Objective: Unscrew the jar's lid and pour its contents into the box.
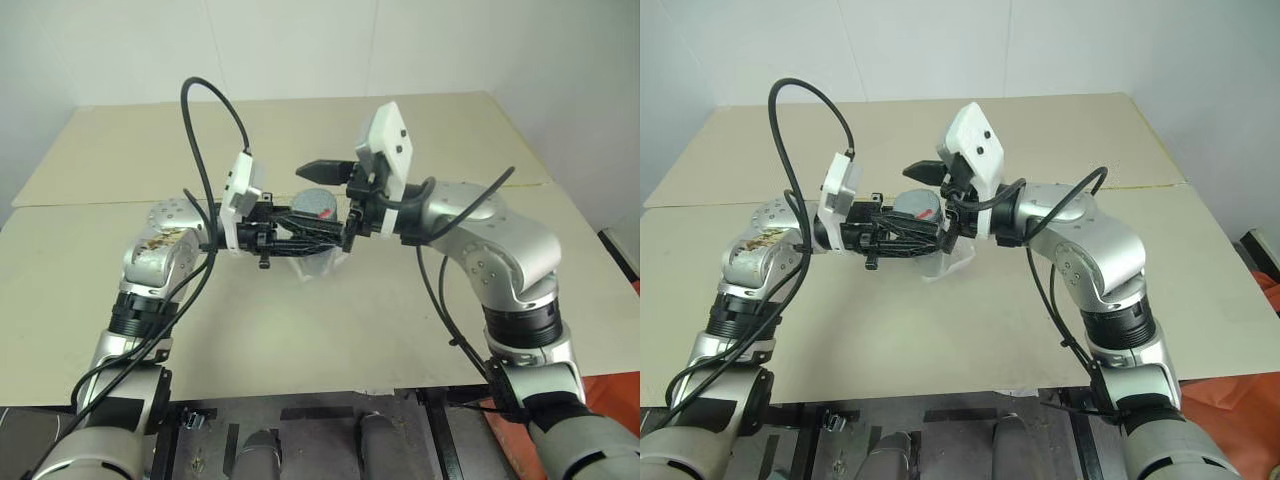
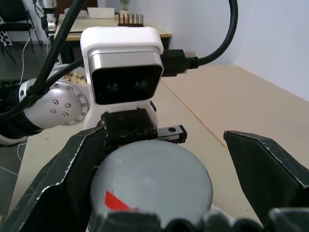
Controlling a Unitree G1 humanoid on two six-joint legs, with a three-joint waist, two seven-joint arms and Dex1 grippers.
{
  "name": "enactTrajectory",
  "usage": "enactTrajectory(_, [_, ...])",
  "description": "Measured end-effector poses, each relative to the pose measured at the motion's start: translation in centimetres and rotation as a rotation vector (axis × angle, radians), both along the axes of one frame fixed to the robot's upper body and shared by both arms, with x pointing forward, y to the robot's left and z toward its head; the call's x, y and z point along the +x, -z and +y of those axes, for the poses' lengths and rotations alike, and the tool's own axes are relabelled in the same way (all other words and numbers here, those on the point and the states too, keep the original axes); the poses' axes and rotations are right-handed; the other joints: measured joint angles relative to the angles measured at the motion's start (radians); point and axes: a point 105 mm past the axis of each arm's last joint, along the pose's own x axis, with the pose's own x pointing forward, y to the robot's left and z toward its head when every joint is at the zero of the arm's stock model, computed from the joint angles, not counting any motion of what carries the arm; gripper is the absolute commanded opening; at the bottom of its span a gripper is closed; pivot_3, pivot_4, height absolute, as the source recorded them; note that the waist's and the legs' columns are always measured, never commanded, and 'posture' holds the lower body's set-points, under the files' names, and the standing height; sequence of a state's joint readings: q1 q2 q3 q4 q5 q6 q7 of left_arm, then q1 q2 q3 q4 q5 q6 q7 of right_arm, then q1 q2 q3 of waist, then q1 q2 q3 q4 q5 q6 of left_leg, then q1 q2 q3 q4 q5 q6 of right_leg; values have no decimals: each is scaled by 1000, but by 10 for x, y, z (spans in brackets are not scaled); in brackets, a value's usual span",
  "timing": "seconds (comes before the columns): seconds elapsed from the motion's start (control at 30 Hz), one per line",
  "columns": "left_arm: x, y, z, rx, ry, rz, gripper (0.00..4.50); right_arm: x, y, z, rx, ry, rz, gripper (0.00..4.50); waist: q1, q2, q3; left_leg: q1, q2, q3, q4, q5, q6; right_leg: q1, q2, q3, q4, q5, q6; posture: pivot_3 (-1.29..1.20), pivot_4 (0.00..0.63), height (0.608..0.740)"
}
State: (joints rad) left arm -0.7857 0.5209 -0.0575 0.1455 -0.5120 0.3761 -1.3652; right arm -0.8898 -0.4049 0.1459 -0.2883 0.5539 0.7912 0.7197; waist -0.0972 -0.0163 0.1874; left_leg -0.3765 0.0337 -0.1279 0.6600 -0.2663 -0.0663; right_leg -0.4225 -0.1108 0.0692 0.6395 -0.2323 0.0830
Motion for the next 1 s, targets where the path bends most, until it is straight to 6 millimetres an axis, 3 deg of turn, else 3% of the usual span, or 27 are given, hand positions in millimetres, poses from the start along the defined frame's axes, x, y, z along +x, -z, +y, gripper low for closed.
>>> enactTrajectory(0.37, [4, 0, 19, 1, -79, 19, 1928, 4, 4, -20, -48, 9, -5, 4453, 1, 0, 0, 0, 0, 0, 0, 0, 0, 0, 0, 0, 0, 0, 0, 0, 150, 740])
enactTrajectory(0.43, [4, 1, 26, 2, -99, 31, 1928, 8, 5, -31, -43, 46, 1, 4453, 1, 0, 0, 0, 0, 0, 0, 0, 0, 0, 0, 0, 0, 0, 0, 0, 150, 740])
enactTrajectory(0.5, [-2, 1, 24, -1, -68, 25, 1928, 24, 5, -55, -20, 161, 20, 4453, 5, 0, 0, -1, 0, 0, 0, 0, 0, 0, 0, 0, 0, 0, 0, 0, 150, 740])
enactTrajectory(0.57, [-5, -1, 23, -3, -55, 17, 1928, 26, 2, -64, -3, 193, 17, 4453, 8, 0, 0, 0, 0, 0, 0, 0, 0, 0, 0, 0, 0, 0, 0, 0, 150, 740])
enactTrajectory(0.77, [-5, -1, 23, -6, -51, 16, 1928, 21, 4, -64, -4, 177, 16, 4453, 1, 0, 0, 0, 0, 0, 0, 0, 0, 0, 0, 0, 0, 0, 0, 0, 150, 740])
enactTrajectory(1.0, [1, -3, 9, -29, -34, 9, 1928, -10, -10, -42, 22, 10, -37, 4453, 3, 0, 0, 0, 0, 0, 0, 0, 0, 1, 0, 0, 0, 0, 0, 0, 150, 740])
